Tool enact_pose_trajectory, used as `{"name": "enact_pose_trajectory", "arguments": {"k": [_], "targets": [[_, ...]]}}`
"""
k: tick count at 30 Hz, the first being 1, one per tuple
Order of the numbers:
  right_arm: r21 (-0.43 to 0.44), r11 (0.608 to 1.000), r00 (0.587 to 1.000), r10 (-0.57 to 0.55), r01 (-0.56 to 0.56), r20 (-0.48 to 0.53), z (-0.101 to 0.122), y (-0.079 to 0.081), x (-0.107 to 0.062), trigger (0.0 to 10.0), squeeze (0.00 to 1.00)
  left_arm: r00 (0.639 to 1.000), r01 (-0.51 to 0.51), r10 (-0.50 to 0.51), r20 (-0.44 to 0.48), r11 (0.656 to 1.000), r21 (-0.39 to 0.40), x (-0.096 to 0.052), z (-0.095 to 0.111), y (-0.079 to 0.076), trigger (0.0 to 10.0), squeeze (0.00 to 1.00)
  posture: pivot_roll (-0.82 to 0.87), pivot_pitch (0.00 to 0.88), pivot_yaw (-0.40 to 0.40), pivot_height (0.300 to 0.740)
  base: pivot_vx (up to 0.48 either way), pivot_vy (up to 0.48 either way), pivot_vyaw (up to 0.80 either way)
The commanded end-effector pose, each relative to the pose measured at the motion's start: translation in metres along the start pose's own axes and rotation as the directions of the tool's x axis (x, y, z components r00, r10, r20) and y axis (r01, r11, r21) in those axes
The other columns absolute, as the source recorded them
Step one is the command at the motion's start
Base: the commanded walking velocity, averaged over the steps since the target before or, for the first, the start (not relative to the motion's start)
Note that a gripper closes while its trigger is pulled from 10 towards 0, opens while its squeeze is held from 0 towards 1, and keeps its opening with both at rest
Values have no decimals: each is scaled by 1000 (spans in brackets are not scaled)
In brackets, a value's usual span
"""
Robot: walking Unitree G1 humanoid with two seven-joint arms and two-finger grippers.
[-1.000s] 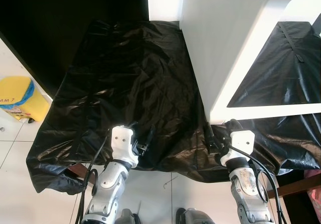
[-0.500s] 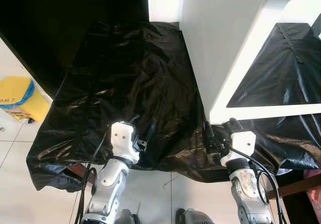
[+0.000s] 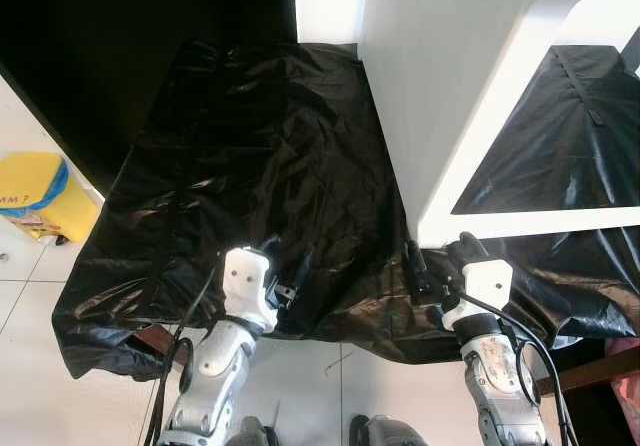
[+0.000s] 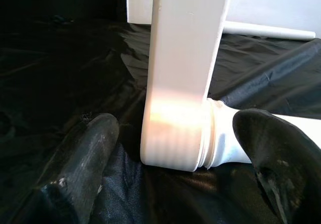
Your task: Building children table
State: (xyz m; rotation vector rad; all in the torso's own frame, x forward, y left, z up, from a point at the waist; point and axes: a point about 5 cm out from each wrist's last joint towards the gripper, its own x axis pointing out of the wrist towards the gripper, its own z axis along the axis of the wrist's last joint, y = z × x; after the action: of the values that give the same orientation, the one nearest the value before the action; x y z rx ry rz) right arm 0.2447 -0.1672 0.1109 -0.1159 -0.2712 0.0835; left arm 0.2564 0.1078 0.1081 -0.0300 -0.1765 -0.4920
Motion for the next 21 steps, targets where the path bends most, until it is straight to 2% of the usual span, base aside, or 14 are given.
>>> {"name": "enact_pose_trajectory", "arguments": {"k": [1, 2, 3, 8, 9, 10, 11, 12, 13, 15, 16, 19, 20, 21], "targets": [[-5, 1000, 1000, -2, 2, 1, 1, -2, -2, 10000, 1000, 997, 72, -72, -10, 997, 35, -1, 1, -2, 10000, 514, -75, 138, 22, 740, 0, 0, 0], [-4, 1000, 1000, -2, 2, 6, 3, -2, -1, 10000, 1000, 997, 74, -74, -10, 996, 42, -1, 2, -2, 10000, 514, -75, 138, 22, 740, 0, 0, 0], [-3, 1000, 1000, -3, 3, 14, 5, -2, 1, 10000, 1000, 997, 75, -75, -9, 996, 46, 0, 3, -1, 10000, 0, -77, 138, 23, 740, 0, 0, 0], [-12, 1000, 1000, 2, -1, 20, 8, -1, 5, 10000, 1000, 997, 82, -81, -8, 995, 54, 2, 5, 0, 10000, 0, -75, 138, 24, 740, 0, 0, 0], [-17, 1000, 1000, 4, -4, 17, 7, -1, 5, 10000, 102, 997, 82, -82, -6, 995, 52, 2, 5, 0, 10000, 0, -74, 138, 24, 740, 0, 0, 0], [-19, 1000, 1000, 18, -17, 16, 6, 1, 4, 10000, 0, 996, 85, -85, -6, 995, 52, 1, 5, 0, 3569, 0, -73, 138, 24, 740, 0, 0, 0], [-19, 1000, 1000, 18, -17, 16, 6, 1, 4, 10000, 0, 996, 85, -85, -6, 995, 52, 1, 5, 0, 3569, 0, -73, 138, 24, 740, 0, 0, 0], [-17, 1000, 1000, 21, -21, 19, 6, 1, 4, 6588, 0, 997, 83, -83, -6, 995, 52, 0, 5, 0, 2471, 0, -73, 138, 24, 740, 0, 0, 0], [-9, 1000, 999, 27, -26, 28, 7, 2, 3, 1608, 0, 997, 83, -83, -4, 995, 50, 0, 5, 0, 2196, 0, -73, 138, 24, 740, 0, 0, 0], [-7, 1000, 999, 28, -28, 30, 7, 2, 3, 1608, 0, 996, 84, -84, -3, 995, 49, 0, 5, 0, 2196, 0, -73, 138, 24, 740, 0, 0, 0], [-8, 1000, 999, 27, -27, 29, 7, 2, 3, 0, 0, 996, 85, -85, 1, 995, 47, -1, 6, 0, 0, 0, -73, 138, 25, 740, 0, 0, 0], [-11, 1000, 999, 23, -23, 27, 7, 2, 3, 0, 0, 996, 85, -85, 2, 995, 48, -1, 6, 0, 0, 0, -73, 139, 25, 740, 0, 0, 0], [-15, 1000, 1000, 18, -17, 18, 6, 2, 2, 10000, 0, 996, 85, -85, -2, 995, 51, -1, 6, 0, 9608, 0, -72, 140, 24, 740, 0, 0, 0], [-15, 1000, 1000, 18, -17, 18, 6, 2, 2, 10000, 0, 996, 85, -85, -2, 995, 51, -1, 6, 0, 9608, 0, -72, 140, 24, 740, 0, 0, 0]]}}
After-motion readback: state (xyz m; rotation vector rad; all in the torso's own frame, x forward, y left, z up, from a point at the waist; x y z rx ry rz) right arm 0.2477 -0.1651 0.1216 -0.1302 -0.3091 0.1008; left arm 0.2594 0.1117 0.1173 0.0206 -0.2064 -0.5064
